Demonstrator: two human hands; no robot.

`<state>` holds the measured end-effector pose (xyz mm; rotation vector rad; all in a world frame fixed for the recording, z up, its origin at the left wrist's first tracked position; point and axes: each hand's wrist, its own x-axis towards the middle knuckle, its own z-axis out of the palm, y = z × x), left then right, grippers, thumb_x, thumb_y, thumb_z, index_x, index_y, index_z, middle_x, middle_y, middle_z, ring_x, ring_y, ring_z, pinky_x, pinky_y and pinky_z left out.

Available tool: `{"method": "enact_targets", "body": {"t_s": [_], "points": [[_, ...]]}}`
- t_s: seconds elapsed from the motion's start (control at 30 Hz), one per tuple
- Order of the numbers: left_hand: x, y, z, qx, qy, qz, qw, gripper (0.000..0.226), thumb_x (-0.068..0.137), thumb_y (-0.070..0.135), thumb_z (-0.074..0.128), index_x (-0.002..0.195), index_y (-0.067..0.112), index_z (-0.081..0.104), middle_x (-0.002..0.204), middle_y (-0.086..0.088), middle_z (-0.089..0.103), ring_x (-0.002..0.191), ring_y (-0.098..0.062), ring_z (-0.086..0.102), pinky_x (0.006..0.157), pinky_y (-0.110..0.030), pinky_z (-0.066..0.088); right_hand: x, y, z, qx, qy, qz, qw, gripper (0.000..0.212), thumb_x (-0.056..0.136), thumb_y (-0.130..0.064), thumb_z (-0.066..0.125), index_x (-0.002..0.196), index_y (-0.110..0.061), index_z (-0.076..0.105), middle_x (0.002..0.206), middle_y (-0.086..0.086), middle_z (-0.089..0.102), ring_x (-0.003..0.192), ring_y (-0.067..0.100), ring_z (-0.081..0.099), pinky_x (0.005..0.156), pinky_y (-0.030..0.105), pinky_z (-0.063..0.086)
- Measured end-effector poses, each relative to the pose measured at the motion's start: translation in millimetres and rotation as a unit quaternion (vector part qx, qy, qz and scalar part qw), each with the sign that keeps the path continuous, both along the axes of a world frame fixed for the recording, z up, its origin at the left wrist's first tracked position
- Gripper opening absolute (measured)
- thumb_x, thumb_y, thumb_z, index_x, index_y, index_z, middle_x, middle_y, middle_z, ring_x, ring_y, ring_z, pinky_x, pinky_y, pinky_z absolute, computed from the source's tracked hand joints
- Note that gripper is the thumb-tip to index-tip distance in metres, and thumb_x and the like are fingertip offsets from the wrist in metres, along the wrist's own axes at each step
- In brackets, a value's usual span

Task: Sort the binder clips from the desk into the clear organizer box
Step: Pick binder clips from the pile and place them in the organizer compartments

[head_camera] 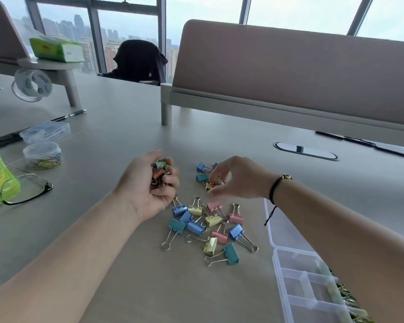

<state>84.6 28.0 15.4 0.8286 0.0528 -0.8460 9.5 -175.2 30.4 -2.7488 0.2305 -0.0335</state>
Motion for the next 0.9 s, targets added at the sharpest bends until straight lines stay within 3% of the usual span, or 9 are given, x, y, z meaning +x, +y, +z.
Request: {"method": "enact_targets", "body": {"t_s": [0.13, 0.27, 0.43, 0.5, 0.57, 0.63, 0.73, 0.8, 0.9], "points": [[-0.6, -1.8, 0.5, 0.018, -0.013, 0.005, 1.0, 0.027, 0.095, 0.032, 0.05, 0.072, 0.017, 0.052, 0.059, 0.0, 0.048, 0.04, -0.007, 0.041, 0.027, -0.011, 0.02, 2.1, 4.9, -5.5, -0.036, -0.025, 0.021, 0.999, 0.031, 0.07, -0.054, 0.081, 0.087, -0.031, 0.07, 0.09, -0.011, 0.064, 0.083, 0.011, 0.06, 0.072, 0.03, 0.051], [-0.9, -1.6, 0.3, 0.029, -0.019, 0.011, 0.999, 0.027, 0.095, 0.031, 0.05, 0.072, 0.017, 0.052, 0.058, -0.001, 0.048, 0.04, -0.008, 0.04, 0.027, -0.011, 0.02, 1.0, 11.2, -4.6, -0.07, -0.024, 0.035, 0.997, 0.028, 0.076, -0.052, 0.076, 0.089, -0.028, 0.069, 0.092, -0.009, 0.064, 0.085, 0.012, 0.06, 0.074, 0.033, 0.052], [-2.0, -1.9, 0.7, 0.045, -0.03, 0.018, 0.998, 0.027, 0.095, 0.031, 0.051, 0.072, 0.016, 0.053, 0.059, -0.001, 0.049, 0.041, -0.008, 0.041, 0.028, -0.011, 0.02, -6.5, 20.6, 0.4, -0.258, -0.043, 0.121, 0.958, 0.031, 0.096, -0.047, 0.05, 0.104, -0.023, 0.067, 0.104, -0.006, 0.059, 0.087, 0.02, 0.061, 0.075, 0.033, 0.051], [-2.5, -2.4, 0.4, 0.054, -0.037, 0.02, 0.998, 0.027, 0.095, 0.031, 0.051, 0.072, 0.016, 0.053, 0.059, -0.002, 0.049, 0.041, -0.008, 0.04, 0.028, -0.011, 0.02, -6.8, 22.6, 1.4, -0.291, -0.042, 0.135, 0.946, 0.034, 0.1, -0.042, 0.042, 0.105, -0.02, 0.067, 0.105, -0.004, 0.06, 0.086, 0.021, 0.062, 0.076, 0.036, 0.053], [-3.0, -2.9, 0.4, 0.064, -0.049, 0.021, 0.997, 0.026, 0.095, 0.03, 0.051, 0.073, 0.016, 0.053, 0.059, -0.002, 0.049, 0.041, -0.009, 0.04, 0.028, -0.011, 0.02, -5.3, 21.2, 6.6, -0.228, -0.067, 0.104, 0.966, 0.034, 0.101, -0.04, 0.043, 0.099, -0.018, 0.069, 0.099, -0.004, 0.062, 0.084, 0.02, 0.062, 0.074, 0.036, 0.053], [-3.5, -3.2, 0.6, 0.069, -0.059, 0.014, 0.996, 0.025, 0.096, 0.031, 0.051, 0.077, 0.014, 0.055, 0.06, -0.003, 0.05, 0.04, -0.01, 0.041, 0.028, -0.011, 0.021, -1.4, 19.6, 16.8, -0.064, -0.123, 0.037, 0.99, 0.03, 0.1, -0.037, 0.051, 0.094, -0.016, 0.071, 0.083, -0.005, 0.064, 0.072, 0.013, 0.06, 0.063, 0.027, 0.049], [-5.9, -3.5, 0.9, 0.068, -0.07, -0.022, 0.995, 0.029, 0.097, 0.034, 0.049, 0.084, 0.01, 0.06, 0.064, -0.006, 0.053, 0.043, -0.011, 0.045, 0.028, -0.012, 0.023, 3.3, 28.9, 35.2, 0.139, -0.168, -0.01, 0.976, 0.026, 0.098, -0.033, 0.057, 0.085, -0.017, 0.072, 0.06, -0.005, 0.06, 0.04, 0.0, 0.046, 0.042, 0.015, 0.037], [-8.9, -4.2, 1.8, 0.063, -0.074, -0.055, 0.994, 0.035, 0.097, 0.038, 0.048, 0.088, 0.008, 0.063, 0.067, -0.008, 0.055, 0.046, -0.011, 0.046, 0.027, -0.012, 0.025, 4.4, 41.8, 42.0, 0.184, -0.144, 0.007, 0.972, 0.026, 0.097, -0.035, 0.06, 0.084, -0.016, 0.073, 0.06, 0.001, 0.061, 0.035, -0.002, 0.045, 0.038, 0.012, 0.035], [-11.4, -3.7, 3.1, 0.047, -0.066, -0.087, 0.993, 0.038, 0.098, 0.042, 0.046, 0.093, 0.007, 0.061, 0.07, -0.009, 0.056, 0.046, -0.011, 0.048, 0.025, -0.012, 0.026, 7.0, 53.7, 46.0, 0.168, -0.102, 0.052, 0.979, 0.023, 0.094, -0.038, 0.063, 0.09, -0.02, 0.076, 0.068, -0.003, 0.068, 0.044, 0.0, 0.051, 0.039, 0.012, 0.038]]}}
